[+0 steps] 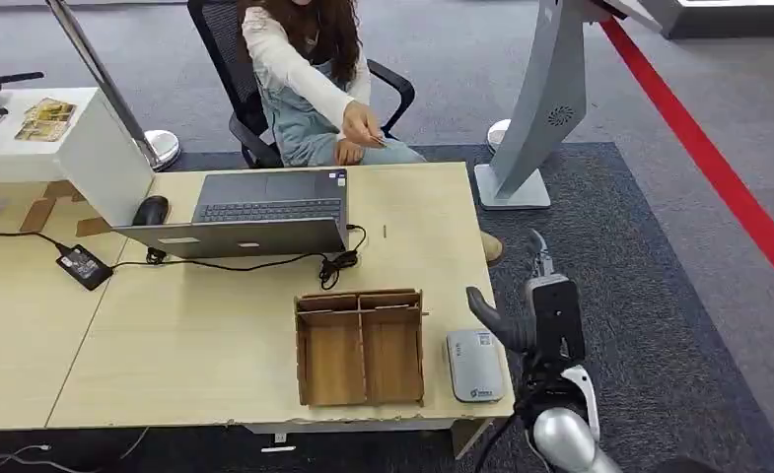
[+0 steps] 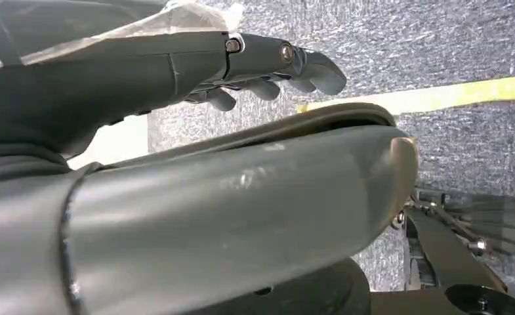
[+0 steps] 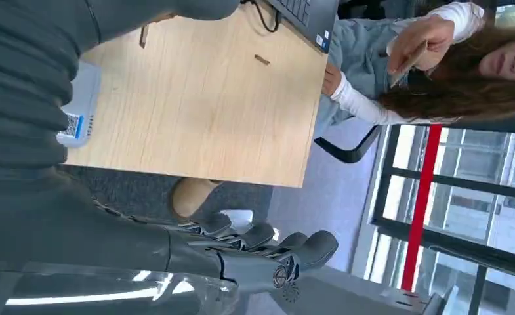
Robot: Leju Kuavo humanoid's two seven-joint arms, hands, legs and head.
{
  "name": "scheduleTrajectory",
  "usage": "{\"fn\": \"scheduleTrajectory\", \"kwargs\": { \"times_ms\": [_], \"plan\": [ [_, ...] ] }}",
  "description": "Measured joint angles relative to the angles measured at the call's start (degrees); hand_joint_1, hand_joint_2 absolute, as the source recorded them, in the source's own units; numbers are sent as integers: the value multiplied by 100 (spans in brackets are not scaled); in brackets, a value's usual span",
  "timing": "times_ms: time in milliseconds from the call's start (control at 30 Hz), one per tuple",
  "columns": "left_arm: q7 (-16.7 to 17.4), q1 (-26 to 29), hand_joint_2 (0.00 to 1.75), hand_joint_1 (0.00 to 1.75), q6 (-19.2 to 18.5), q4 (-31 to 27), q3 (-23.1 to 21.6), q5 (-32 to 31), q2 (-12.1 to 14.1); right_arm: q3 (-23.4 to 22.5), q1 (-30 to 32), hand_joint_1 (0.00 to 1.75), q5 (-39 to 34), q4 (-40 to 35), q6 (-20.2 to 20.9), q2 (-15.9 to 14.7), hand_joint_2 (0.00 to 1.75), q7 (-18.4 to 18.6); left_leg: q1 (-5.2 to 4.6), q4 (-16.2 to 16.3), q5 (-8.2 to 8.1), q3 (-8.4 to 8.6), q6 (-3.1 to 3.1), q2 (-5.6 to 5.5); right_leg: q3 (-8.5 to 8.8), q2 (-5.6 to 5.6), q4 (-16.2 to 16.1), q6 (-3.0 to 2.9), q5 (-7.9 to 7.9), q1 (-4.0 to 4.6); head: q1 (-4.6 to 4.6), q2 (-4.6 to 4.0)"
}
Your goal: Pass the card to the sensor for recognition and then transmit it.
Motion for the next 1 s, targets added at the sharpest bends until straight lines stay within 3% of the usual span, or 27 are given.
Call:
{"fn": "scheduleTrajectory", "kwargs": {
  "times_ms": [167, 400, 667, 1000],
  "plan": [
    [-9, -9, 0, 0, -42, 0, -44, -160, 33, 13, -349, 0, 843, 4, 363, -35, 175, 532, 1, 0, 1, -1, 0, 1, 1, 0, 0, 0, 1, -1, 2, -2],
    [-61, -38, 0, 0, -186, 0, -160, -372, 118, 203, -1534, 0, 1979, 249, 1050, -30, 175, 1139, 2, 0, 6, -1, -4, 2, 4, 0, 2, -4, 6, 0, 2, -2],
    [-111, -60, 0, 0, -219, 0, -286, -505, 140, 687, -2756, 0, 2348, 1106, 1344, 350, 175, 1165, 6, 0, 10, -3, -10, 0, 2, -4, 4, -5, 6, 3, 2, -2],
    [-183, -67, 0, 0, -155, 0, -387, -595, 149, 1075, -3517, 0, 2291, 2587, 1248, 938, 175, 864, 7, 0, 10, -5, -9, -3, 2, -7, 4, -4, 6, 2, 2, -2]
  ]
}}
